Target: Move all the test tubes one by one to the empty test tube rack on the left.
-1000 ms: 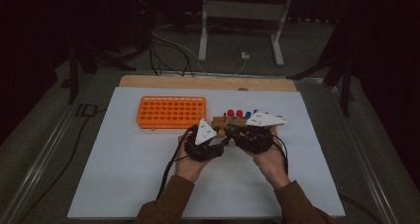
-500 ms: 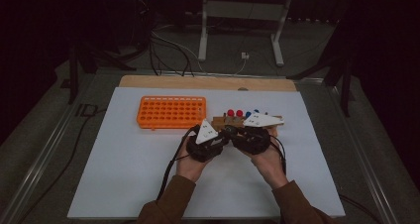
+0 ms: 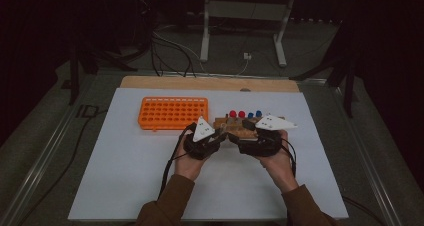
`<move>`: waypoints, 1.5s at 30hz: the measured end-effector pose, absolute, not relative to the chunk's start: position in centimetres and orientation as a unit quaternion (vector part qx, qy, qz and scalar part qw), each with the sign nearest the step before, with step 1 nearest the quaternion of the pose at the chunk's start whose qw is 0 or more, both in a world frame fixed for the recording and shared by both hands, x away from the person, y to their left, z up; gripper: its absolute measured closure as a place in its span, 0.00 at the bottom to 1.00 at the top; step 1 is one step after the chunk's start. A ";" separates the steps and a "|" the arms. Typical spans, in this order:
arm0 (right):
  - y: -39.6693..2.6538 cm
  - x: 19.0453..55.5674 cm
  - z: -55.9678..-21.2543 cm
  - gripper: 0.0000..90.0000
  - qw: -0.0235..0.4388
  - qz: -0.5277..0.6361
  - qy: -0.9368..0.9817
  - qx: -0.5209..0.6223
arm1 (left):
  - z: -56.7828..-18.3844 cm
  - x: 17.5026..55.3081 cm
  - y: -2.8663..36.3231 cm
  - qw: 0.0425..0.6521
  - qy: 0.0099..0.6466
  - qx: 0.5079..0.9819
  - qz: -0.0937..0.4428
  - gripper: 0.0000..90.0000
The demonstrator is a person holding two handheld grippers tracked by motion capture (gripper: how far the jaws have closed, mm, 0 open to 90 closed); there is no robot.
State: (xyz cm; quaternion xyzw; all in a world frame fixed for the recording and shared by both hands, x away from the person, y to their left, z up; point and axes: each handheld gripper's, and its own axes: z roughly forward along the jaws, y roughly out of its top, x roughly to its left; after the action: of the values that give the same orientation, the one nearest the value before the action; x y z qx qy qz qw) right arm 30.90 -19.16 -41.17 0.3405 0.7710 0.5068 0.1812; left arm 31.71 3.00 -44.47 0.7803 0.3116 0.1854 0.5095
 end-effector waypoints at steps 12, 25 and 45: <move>-22.2 30.1 -42.7 0.04 0.185 0.510 0.759 0.360 | -44.1 32.2 4.7 0.508 0.326 0.773 0.195 0.84; -24.6 28.5 -43.9 0.00 0.207 0.501 0.755 0.369 | -43.4 33.5 7.4 0.517 0.356 0.743 0.234 0.84; -25.5 28.2 -44.1 0.00 0.202 0.506 0.749 0.377 | -44.8 36.7 8.1 0.487 0.400 0.724 0.281 0.84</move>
State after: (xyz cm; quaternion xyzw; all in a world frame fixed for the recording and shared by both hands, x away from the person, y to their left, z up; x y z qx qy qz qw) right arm 28.17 -25.48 -44.11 0.3765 0.7491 0.5062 0.2020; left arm 36.71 8.07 -44.83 0.7242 0.3997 0.2808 0.4868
